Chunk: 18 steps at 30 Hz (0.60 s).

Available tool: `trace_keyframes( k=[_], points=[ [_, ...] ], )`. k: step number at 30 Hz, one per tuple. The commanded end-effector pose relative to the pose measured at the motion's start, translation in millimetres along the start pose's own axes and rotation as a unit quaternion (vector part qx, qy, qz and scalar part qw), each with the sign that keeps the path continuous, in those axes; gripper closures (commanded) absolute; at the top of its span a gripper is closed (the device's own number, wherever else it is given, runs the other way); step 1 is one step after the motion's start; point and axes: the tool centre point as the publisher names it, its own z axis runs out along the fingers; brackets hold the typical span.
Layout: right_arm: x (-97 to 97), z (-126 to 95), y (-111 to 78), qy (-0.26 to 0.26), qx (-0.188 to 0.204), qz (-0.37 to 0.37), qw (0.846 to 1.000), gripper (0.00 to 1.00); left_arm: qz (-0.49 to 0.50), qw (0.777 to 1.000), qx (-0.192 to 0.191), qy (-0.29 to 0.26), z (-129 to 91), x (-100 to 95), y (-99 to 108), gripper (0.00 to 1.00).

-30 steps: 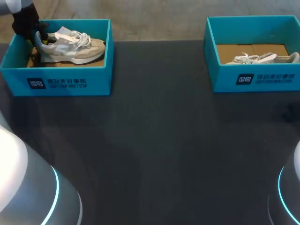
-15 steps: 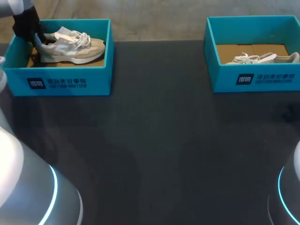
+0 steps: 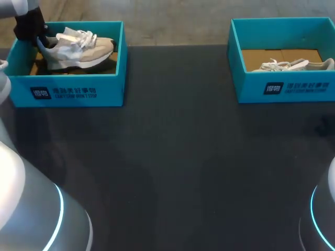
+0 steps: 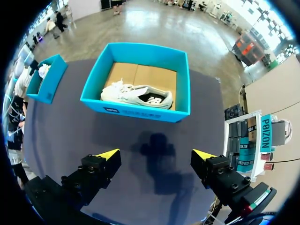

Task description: Take the shoe out of the shoebox, open the shoe tongue, remove and reinsert the insole, then place the shoe into the shoebox

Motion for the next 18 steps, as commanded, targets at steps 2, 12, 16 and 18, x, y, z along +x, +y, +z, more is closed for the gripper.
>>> trace_keyframes(
  k=[2, 12, 16, 18],
  points=[
    [0.3, 0.3, 0.2, -0.001, 0.0, 0.0, 1.0, 0.0, 0.009, 1.0, 0.024, -0.001, -13.3, 4.2, 3.2, 1.0],
    [0.3, 0.3, 0.2, -0.001, 0.0, 0.0, 1.0, 0.0, 0.016, 1.0, 0.022, 0.004, -58.1, 2.9, -2.2, 1.0],
    [0.3, 0.3, 0.2, -0.001, 0.0, 0.0, 1.0, 0.0, 0.018, 1.0, 0.014, 0.012, -81.0, 3.2, -4.5, 1.0],
    [0.3, 0.3, 0.2, -0.001, 0.0, 0.0, 1.0, 0.0, 0.019, 1.0, 0.008, 0.015, -92.6, 3.6, -5.7, 1.0]
  ],
)
